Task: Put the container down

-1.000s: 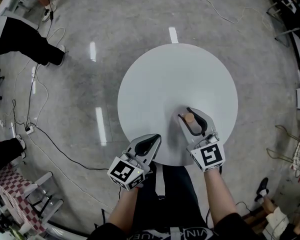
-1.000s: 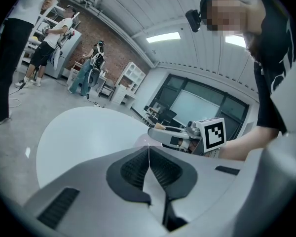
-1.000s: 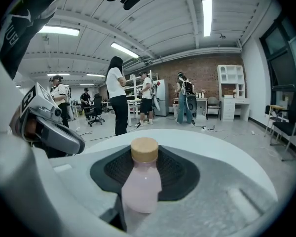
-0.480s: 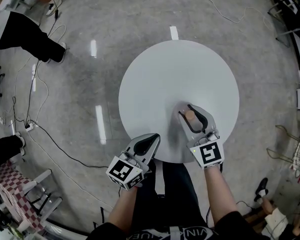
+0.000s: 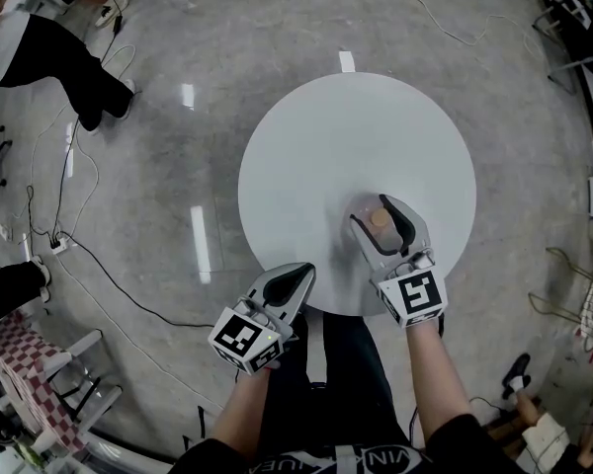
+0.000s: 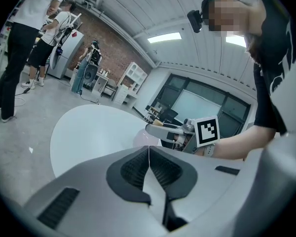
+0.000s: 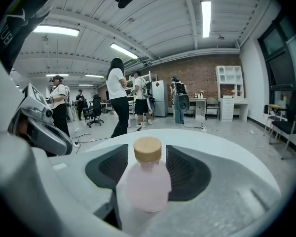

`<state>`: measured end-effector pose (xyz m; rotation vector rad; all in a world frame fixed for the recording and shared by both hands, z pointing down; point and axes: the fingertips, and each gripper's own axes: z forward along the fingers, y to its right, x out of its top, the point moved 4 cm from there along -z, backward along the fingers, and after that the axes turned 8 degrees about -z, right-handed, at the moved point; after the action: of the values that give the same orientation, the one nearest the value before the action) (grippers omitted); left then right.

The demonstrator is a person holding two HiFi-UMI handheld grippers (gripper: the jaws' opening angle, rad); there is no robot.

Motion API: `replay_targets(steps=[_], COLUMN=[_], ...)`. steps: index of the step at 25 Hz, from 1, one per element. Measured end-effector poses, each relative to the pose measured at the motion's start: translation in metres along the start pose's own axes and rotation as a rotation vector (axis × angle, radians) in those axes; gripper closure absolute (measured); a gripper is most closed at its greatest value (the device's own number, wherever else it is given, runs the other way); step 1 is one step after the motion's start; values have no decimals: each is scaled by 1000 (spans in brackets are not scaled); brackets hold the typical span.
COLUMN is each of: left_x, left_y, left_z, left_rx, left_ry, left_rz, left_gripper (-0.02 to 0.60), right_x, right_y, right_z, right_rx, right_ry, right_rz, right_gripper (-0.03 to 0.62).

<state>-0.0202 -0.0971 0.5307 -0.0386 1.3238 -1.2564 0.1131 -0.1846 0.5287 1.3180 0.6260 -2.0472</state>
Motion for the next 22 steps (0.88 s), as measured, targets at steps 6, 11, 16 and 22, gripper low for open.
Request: replay_targets(steps=[6, 11, 16, 22], left_x=[-3, 0, 5, 11], left_y=[3, 6, 7, 13], left_z=[-4, -10, -12, -11], left_rx=[1, -6, -15, -40], left_ry=[4, 2, 1, -8], left_rz=[9, 19, 38, 58], left_gripper=[568, 568, 568, 568], right_x=[0, 3, 4, -1], right_y=[1, 0, -3, -4], right_z=[-6, -10, -14, -25], right_rx=[-26, -30, -24, -46], right_ry=[10, 10, -2, -41], right_rz=[16, 24, 43, 85], right_gripper=[320, 313, 313, 313])
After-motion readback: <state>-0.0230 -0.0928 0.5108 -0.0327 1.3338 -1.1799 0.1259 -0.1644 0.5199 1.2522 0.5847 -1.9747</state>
